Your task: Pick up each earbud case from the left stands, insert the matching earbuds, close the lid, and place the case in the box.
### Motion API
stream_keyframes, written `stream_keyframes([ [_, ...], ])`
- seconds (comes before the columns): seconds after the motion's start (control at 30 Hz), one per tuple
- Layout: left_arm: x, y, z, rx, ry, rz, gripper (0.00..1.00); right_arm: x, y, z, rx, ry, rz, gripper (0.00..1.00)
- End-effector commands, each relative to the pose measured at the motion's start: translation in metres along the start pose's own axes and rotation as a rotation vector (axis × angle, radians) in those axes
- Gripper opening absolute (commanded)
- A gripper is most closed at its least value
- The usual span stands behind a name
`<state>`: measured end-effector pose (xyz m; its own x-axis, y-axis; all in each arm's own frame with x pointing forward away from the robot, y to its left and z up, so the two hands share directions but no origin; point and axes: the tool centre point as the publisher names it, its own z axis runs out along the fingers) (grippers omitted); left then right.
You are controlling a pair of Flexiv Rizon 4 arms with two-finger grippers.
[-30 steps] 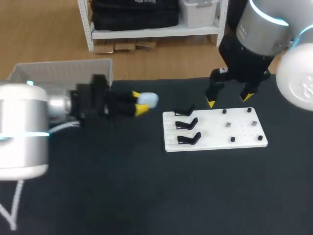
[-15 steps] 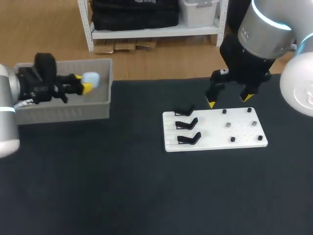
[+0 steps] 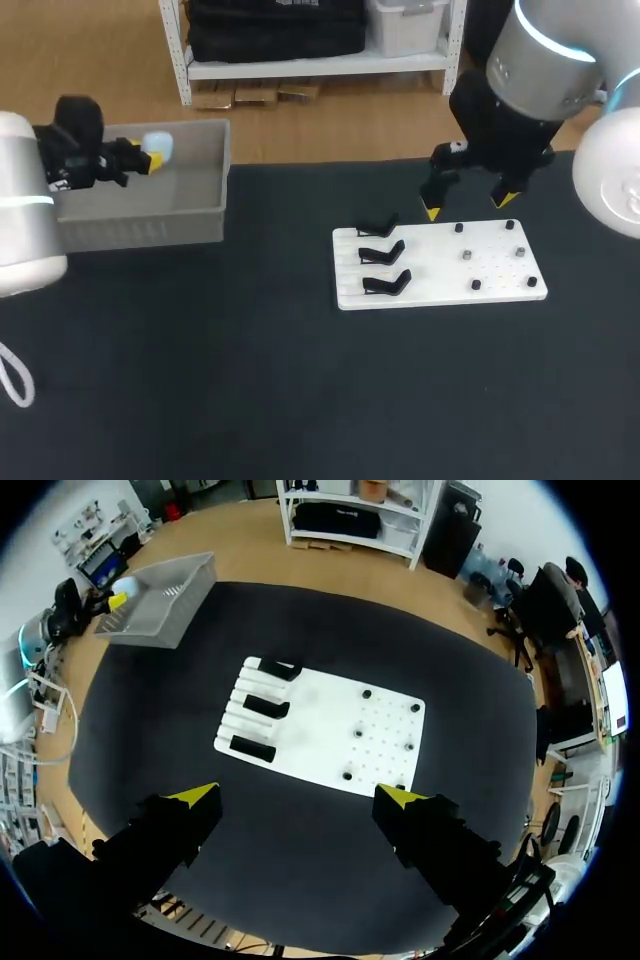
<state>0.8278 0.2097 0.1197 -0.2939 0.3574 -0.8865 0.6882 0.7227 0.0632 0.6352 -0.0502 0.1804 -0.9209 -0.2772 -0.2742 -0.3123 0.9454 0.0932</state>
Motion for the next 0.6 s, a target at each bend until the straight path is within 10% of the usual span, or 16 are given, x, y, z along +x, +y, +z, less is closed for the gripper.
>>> stream_keyframes([
  [0.03,0.003,0.011,0.009,0.044,0.029,-0.003,0.0,0.003,0.0,-0.001,0.003,-0.009,0.002,1.0],
  [0.07,0.003,0.011,0.009,0.05,0.027,-0.005,0.04,0.003,0.0,-0.001,0.003,-0.009,0.002,1.0],
  [0.1,0.003,0.011,0.008,0.055,0.032,0.005,0.33,0.003,0.0,-0.001,0.003,-0.009,0.002,1.0],
  [0.13,0.001,0.01,0.005,0.066,0.033,0.024,1.0,0.003,0.0,-0.001,0.003,-0.009,0.002,1.0],
  [0.6,-0.025,-0.015,-0.02,0.114,-0.034,0.13,1.0,0.003,0.0,-0.001,0.003,-0.009,0.002,1.0],
])
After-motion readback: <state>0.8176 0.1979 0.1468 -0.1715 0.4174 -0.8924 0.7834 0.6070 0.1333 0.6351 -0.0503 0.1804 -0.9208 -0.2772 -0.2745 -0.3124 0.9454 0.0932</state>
